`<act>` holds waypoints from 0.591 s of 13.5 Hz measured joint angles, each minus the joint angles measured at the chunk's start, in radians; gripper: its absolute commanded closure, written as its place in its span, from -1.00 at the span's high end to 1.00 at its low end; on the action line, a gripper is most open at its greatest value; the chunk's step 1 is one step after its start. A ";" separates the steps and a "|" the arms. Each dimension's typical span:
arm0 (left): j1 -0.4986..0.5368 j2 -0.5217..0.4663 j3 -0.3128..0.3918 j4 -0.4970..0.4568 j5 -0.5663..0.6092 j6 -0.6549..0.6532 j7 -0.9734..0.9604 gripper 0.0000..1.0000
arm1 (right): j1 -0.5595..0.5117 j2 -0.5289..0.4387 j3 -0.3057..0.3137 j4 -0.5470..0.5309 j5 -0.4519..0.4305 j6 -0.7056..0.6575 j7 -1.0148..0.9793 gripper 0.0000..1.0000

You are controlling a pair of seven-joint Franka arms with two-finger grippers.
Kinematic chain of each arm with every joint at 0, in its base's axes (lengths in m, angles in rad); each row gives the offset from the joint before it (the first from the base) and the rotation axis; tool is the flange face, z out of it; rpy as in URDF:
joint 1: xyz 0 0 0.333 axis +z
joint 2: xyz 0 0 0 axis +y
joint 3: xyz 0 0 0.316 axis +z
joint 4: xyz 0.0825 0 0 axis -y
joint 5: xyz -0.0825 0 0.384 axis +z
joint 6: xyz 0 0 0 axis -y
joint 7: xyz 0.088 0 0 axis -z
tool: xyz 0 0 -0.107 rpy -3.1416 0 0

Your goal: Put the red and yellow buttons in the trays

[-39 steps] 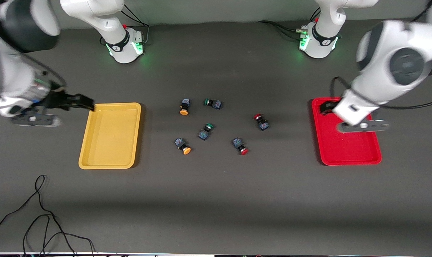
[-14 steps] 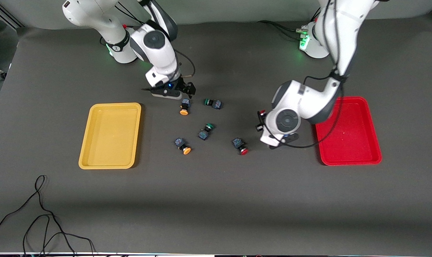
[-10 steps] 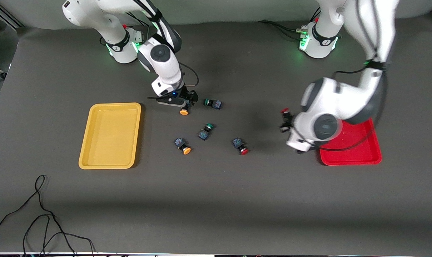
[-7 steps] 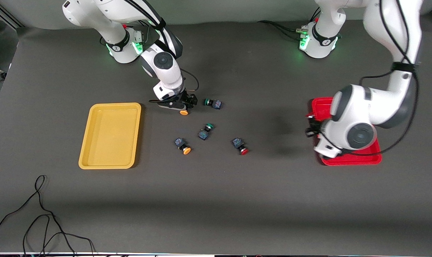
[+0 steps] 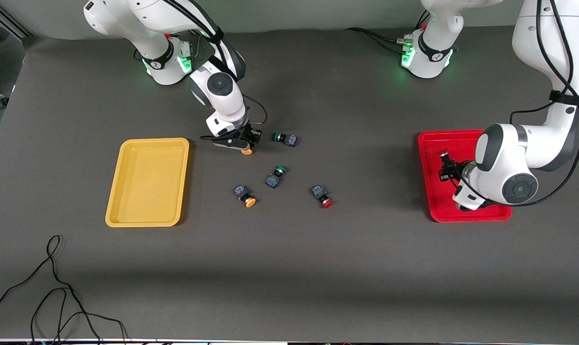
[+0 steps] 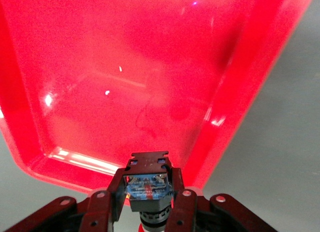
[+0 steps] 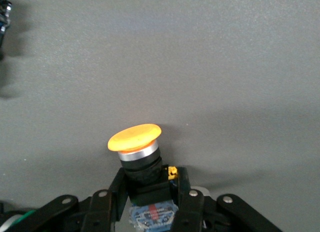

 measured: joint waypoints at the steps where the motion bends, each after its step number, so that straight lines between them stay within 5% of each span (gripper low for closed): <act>1: 0.010 0.000 0.000 -0.034 0.000 0.039 0.006 -1.00 | 0.000 0.000 0.000 0.003 0.000 0.000 0.000 -0.53; 3: 0.025 0.000 0.000 -0.101 0.000 0.120 0.012 -0.90 | 0.000 -0.004 0.000 0.017 0.000 -0.009 0.000 -0.53; 4: 0.028 0.000 0.000 -0.127 0.000 0.150 0.013 -0.27 | 0.000 -0.013 -0.002 0.034 0.000 -0.042 0.000 -0.53; 5: 0.029 0.000 -0.001 -0.141 0.000 0.160 0.013 0.69 | 0.000 -0.031 -0.005 0.062 -0.001 -0.105 -0.002 -0.53; 6: 0.029 0.000 -0.002 -0.146 0.000 0.162 0.013 0.96 | -0.001 -0.057 -0.009 0.097 -0.002 -0.186 -0.007 -0.53; 8: 0.029 -0.005 -0.004 -0.143 0.000 0.159 0.013 0.97 | -0.002 -0.118 -0.033 0.191 -0.002 -0.370 -0.037 -0.53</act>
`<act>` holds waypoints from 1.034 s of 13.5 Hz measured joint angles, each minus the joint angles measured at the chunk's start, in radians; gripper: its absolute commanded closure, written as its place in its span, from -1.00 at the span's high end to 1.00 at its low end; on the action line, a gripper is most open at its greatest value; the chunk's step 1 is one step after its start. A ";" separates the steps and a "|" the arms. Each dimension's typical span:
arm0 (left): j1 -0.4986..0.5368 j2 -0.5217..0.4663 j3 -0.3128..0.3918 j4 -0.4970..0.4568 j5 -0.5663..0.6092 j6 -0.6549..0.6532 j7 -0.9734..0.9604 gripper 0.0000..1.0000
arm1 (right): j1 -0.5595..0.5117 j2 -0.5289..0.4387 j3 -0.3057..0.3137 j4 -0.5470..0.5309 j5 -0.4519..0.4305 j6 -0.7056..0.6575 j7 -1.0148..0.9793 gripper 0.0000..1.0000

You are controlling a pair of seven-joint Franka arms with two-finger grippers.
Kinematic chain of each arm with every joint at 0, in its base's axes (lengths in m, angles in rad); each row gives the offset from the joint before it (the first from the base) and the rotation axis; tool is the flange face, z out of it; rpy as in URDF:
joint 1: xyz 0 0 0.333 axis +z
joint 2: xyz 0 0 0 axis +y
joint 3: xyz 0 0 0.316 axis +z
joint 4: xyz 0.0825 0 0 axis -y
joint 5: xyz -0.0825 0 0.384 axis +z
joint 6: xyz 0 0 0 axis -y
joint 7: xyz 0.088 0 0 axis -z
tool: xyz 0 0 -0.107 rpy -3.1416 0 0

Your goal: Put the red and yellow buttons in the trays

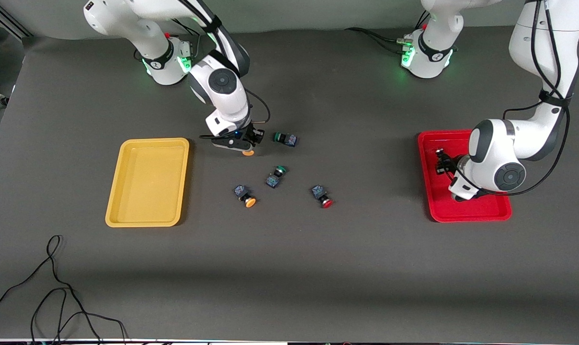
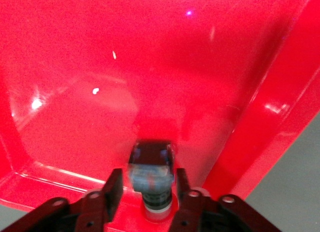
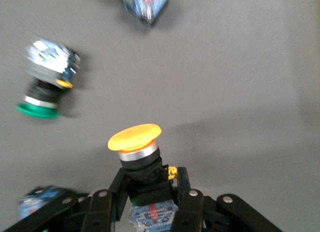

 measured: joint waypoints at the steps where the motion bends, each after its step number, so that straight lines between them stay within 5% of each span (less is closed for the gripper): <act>1: 0.000 -0.008 -0.002 0.006 0.000 -0.012 0.000 0.97 | -0.001 -0.026 -0.017 0.059 0.000 -0.100 -0.026 -0.53; 5: -0.032 -0.039 -0.026 0.194 -0.024 -0.234 -0.012 0.98 | -0.005 -0.055 -0.110 0.280 0.004 -0.358 -0.191 -0.53; 9: -0.167 0.013 -0.041 0.470 -0.190 -0.382 -0.260 0.98 | -0.011 -0.055 -0.332 0.300 0.007 -0.368 -0.541 -0.53; 14: -0.384 0.219 -0.065 0.622 -0.271 -0.220 -0.715 0.98 | -0.021 -0.054 -0.663 0.238 0.063 -0.361 -0.967 -0.53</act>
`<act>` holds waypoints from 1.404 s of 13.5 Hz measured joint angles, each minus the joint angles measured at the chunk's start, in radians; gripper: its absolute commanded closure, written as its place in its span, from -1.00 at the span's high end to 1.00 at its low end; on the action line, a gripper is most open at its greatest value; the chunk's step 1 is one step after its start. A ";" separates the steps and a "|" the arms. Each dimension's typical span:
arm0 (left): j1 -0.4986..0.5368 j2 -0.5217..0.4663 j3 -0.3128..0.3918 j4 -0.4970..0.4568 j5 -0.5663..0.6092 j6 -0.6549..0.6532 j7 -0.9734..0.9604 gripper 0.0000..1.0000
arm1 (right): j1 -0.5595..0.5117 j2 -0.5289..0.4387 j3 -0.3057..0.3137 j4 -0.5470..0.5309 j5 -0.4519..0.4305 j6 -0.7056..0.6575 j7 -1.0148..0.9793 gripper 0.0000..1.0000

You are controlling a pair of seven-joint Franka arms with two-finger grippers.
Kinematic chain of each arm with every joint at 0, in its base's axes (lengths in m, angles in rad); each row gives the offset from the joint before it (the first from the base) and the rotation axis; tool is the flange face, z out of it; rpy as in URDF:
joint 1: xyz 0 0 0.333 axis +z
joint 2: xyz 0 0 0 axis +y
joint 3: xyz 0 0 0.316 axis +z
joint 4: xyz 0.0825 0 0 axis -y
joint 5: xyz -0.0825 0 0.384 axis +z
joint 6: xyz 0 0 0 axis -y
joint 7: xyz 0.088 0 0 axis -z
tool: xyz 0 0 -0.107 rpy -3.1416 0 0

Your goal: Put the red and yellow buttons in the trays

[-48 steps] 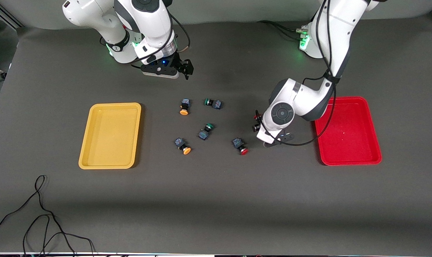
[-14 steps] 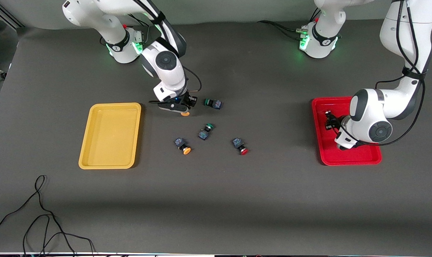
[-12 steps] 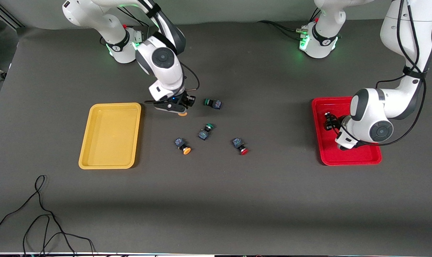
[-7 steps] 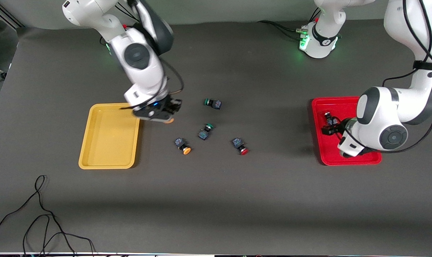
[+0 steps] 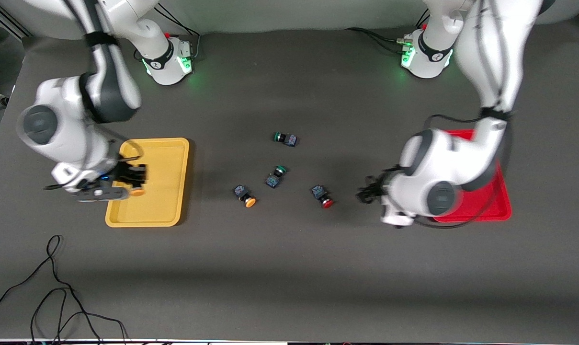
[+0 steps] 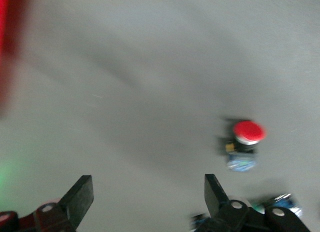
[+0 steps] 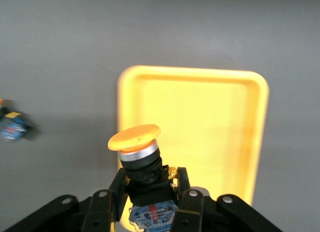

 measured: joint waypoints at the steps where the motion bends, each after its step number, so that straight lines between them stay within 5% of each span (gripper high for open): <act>1: -0.055 0.036 -0.001 0.009 0.000 0.073 -0.084 0.98 | -0.002 0.000 -0.043 -0.043 0.017 0.028 -0.029 -0.53; 4: -0.152 0.117 0.001 0.019 0.009 0.227 -0.187 0.98 | -0.009 0.019 -0.097 -0.220 0.039 0.231 -0.037 -0.53; 8: -0.150 0.172 0.013 0.023 0.040 0.332 -0.188 0.84 | -0.015 0.174 -0.096 -0.283 0.266 0.325 -0.122 -0.53; 9: -0.149 0.183 0.014 0.025 0.049 0.349 -0.188 0.58 | -0.015 0.221 -0.096 -0.282 0.334 0.341 -0.174 -0.33; 10: -0.149 0.193 0.014 0.025 0.054 0.363 -0.188 0.19 | -0.015 0.264 -0.095 -0.278 0.393 0.353 -0.225 0.25; 11: -0.150 0.202 0.014 0.026 0.062 0.375 -0.187 -0.44 | -0.015 0.296 -0.095 -0.268 0.428 0.354 -0.257 0.79; 12: -0.153 0.212 0.013 0.027 0.072 0.385 -0.187 -0.99 | -0.014 0.319 -0.095 -0.255 0.441 0.354 -0.267 0.96; 16: -0.161 0.219 0.010 0.048 0.111 0.379 -0.187 -1.00 | -0.013 0.328 -0.096 -0.201 0.446 0.330 -0.268 0.99; 19: -0.144 0.202 0.018 0.136 0.137 0.176 -0.168 -1.00 | 0.013 0.301 -0.142 -0.089 0.395 0.151 -0.271 0.99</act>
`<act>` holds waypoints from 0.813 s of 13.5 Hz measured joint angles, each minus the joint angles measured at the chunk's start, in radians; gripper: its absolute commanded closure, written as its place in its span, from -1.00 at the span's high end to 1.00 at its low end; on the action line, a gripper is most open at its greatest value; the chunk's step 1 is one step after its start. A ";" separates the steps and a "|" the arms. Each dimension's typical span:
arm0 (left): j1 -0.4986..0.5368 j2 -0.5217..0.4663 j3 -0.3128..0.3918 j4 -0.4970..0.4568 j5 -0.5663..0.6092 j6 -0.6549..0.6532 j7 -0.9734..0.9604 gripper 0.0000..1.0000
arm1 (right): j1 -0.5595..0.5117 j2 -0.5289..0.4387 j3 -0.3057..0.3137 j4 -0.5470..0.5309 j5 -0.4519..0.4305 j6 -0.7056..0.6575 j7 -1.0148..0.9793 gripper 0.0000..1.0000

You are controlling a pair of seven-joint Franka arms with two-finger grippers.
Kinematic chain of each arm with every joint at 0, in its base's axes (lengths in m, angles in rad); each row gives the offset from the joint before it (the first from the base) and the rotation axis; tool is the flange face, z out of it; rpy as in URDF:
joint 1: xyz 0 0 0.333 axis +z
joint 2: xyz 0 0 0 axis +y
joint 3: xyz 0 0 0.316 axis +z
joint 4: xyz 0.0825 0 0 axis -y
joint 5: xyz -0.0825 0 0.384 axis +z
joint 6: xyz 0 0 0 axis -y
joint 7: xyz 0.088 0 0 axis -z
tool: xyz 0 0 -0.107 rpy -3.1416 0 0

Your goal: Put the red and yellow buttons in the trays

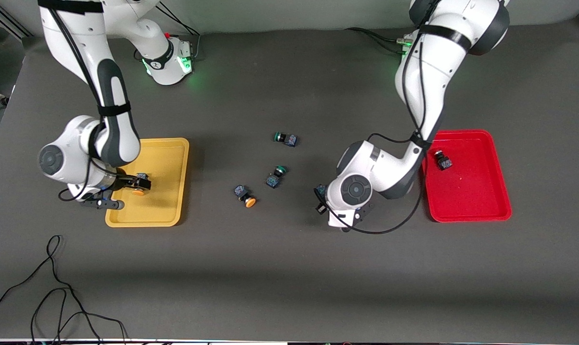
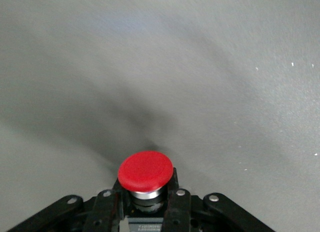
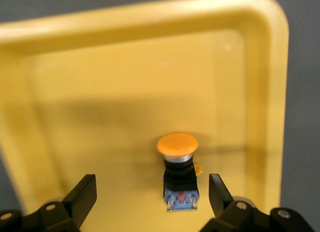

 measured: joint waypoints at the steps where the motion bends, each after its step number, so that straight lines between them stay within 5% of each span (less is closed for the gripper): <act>1: 0.019 -0.014 0.002 0.036 0.004 -0.093 0.044 -1.00 | 0.006 -0.018 -0.020 0.061 -0.036 -0.082 0.000 0.99; 5: 0.140 -0.144 0.013 0.029 0.018 -0.308 0.322 -1.00 | 0.024 -0.067 -0.033 0.274 -0.104 -0.334 0.028 0.99; 8: 0.297 -0.272 0.020 -0.135 0.107 -0.333 0.579 -1.00 | 0.126 -0.067 -0.029 0.314 -0.106 -0.353 0.032 0.99; 11: 0.443 -0.376 0.023 -0.372 0.216 -0.193 0.783 -1.00 | 0.301 -0.053 -0.021 0.331 -0.092 -0.319 0.051 0.99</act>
